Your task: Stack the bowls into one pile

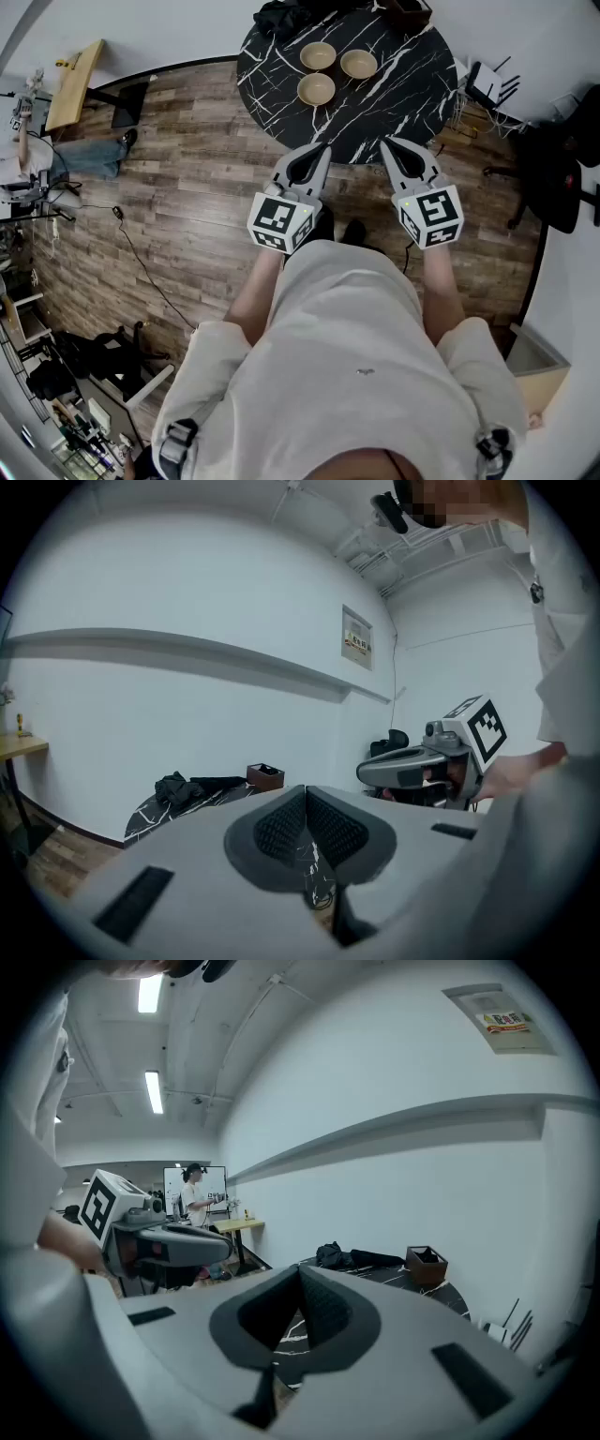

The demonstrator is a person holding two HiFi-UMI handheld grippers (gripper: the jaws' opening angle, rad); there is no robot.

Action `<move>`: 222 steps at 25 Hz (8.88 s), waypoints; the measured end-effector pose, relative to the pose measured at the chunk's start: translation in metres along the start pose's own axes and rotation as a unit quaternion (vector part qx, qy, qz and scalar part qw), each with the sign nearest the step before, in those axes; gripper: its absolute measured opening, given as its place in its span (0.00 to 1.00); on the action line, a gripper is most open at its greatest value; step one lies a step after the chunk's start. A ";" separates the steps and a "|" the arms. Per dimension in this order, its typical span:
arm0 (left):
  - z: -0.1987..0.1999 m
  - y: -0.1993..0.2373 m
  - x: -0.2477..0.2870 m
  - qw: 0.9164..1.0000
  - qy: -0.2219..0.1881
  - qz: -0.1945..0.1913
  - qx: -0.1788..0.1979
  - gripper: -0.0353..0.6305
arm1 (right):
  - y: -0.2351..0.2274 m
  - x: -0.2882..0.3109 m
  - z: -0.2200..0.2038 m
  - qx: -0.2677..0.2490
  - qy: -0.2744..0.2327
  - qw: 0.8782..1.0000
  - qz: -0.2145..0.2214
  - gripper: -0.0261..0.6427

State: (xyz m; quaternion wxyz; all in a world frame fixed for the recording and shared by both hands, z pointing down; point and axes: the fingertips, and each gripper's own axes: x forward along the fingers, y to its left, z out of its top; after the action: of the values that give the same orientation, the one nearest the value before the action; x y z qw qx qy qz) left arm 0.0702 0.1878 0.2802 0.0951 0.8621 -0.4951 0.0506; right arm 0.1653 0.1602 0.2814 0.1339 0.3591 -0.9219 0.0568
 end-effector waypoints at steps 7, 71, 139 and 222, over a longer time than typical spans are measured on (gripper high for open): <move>-0.003 -0.009 -0.009 1.000 0.005 -0.003 0.001 0.06 | 0.015 -0.013 -0.001 -0.012 0.001 1.000 0.004 0.04; -0.037 0.207 0.059 0.983 0.093 -0.159 -0.004 0.20 | 0.028 0.183 0.006 0.068 0.074 0.983 -0.152 0.26; -0.177 0.319 0.243 0.894 0.210 -0.005 -0.395 0.20 | -0.094 0.270 -0.070 0.139 0.172 0.975 -0.031 0.25; -0.206 0.365 0.239 0.834 0.158 0.041 -0.528 0.08 | -0.085 0.265 -0.088 0.156 0.194 0.968 -0.012 0.22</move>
State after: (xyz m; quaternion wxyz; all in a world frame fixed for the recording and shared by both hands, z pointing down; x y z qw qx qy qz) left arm -0.1224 -0.1495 0.5666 0.6104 0.6403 -0.4595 -0.0790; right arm 0.0541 -0.0556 0.4430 0.2533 0.3682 -0.8537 0.2673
